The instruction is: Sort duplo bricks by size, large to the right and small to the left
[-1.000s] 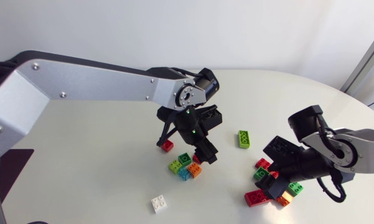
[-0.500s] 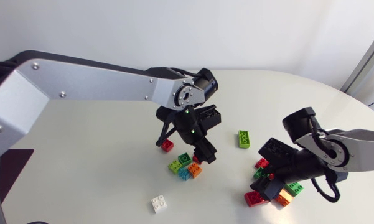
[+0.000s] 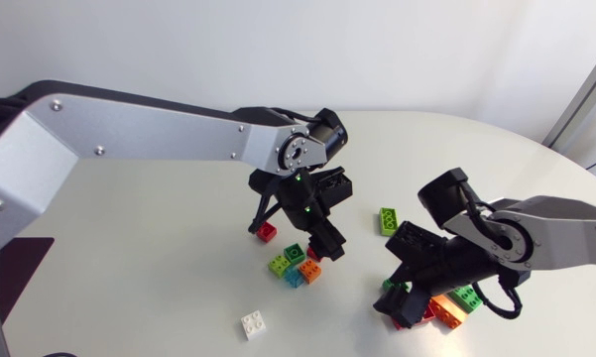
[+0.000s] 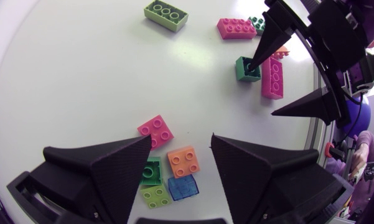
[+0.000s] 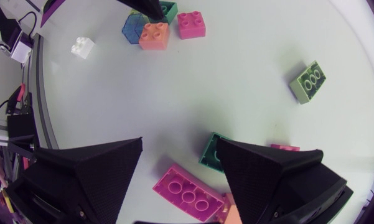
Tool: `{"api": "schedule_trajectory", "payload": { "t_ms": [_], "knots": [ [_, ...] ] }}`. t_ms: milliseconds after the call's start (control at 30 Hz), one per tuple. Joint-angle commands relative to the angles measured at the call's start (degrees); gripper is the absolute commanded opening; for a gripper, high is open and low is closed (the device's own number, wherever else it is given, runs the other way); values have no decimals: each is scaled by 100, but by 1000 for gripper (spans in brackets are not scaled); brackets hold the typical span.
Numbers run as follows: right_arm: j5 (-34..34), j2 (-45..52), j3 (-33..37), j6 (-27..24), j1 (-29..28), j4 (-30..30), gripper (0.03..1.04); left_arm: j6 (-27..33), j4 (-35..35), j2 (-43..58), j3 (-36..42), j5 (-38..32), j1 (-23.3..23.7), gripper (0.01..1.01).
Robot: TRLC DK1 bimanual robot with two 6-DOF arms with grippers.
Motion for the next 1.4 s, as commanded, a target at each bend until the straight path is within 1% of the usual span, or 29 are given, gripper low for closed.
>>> {"api": "schedule_trajectory", "payload": {
  "t_ms": [0, 33, 133, 233, 433, 467, 500, 533, 567, 600, 633, 767, 900, 967, 1033, 1233, 1367],
  "knots": [
    [-30, -94, 88, 176, -34, -79, 893, -33, 22, -146, -149, -15, 11, 670],
    [-30, -102, 71, 150, -113, -70, 910, -24, 30, -146, -158, -24, 20, 670],
    [41, -164, -8, 88, -280, -44, 911, -24, 39, -128, -167, -15, 20, 670],
    [515, -120, -184, 106, -289, 176, 910, -16, 66, -102, -176, -15, 20, 670],
    [709, 144, -369, 115, -263, 404, 893, -16, 74, -93, -193, -24, 46, 700],
    [735, 223, -378, 115, -263, 457, 838, -16, 74, -102, -220, -24, 64, 713],
    [744, 293, -386, 124, -254, 483, 749, -16, 74, -119, -264, -24, 81, 748],
    [752, 328, -386, 124, -245, 510, 633, -7, 74, -146, -290, -24, 90, 767],
    [752, 337, -395, 124, -219, 519, 464, -7, 74, -181, -343, -24, 108, 774],
    [752, 337, -386, 132, -210, 536, 320, -7, 74, -242, -387, -24, 134, 775],
    [752, 337, -360, 150, -192, 536, 236, 2, 74, -304, -440, -24, 160, 800],
    [752, 346, -219, 176, 36, 501, 210, 37, 136, -568, -694, -76, 362, 859],
    [709, 328, 106, 212, 309, 413, 198, 37, 285, -1007, -1090, -147, 600, 861],
    [542, 302, 308, 229, 502, 360, 198, 46, 382, -1280, -1336, -217, 732, 861],
    [445, 372, 528, 282, 783, 290, 198, 81, 470, -1534, -1626, -226, 916, 861],
    [436, 926, 1117, 414, 1882, 281, 200, 231, 804, -2202, -2602, -226, 1523, 875],
    [436, 1400, 1635, 422, 2418, 281, 202, 301, 1006, -2607, -3147, -226, 1857, 889]
  ]
}}
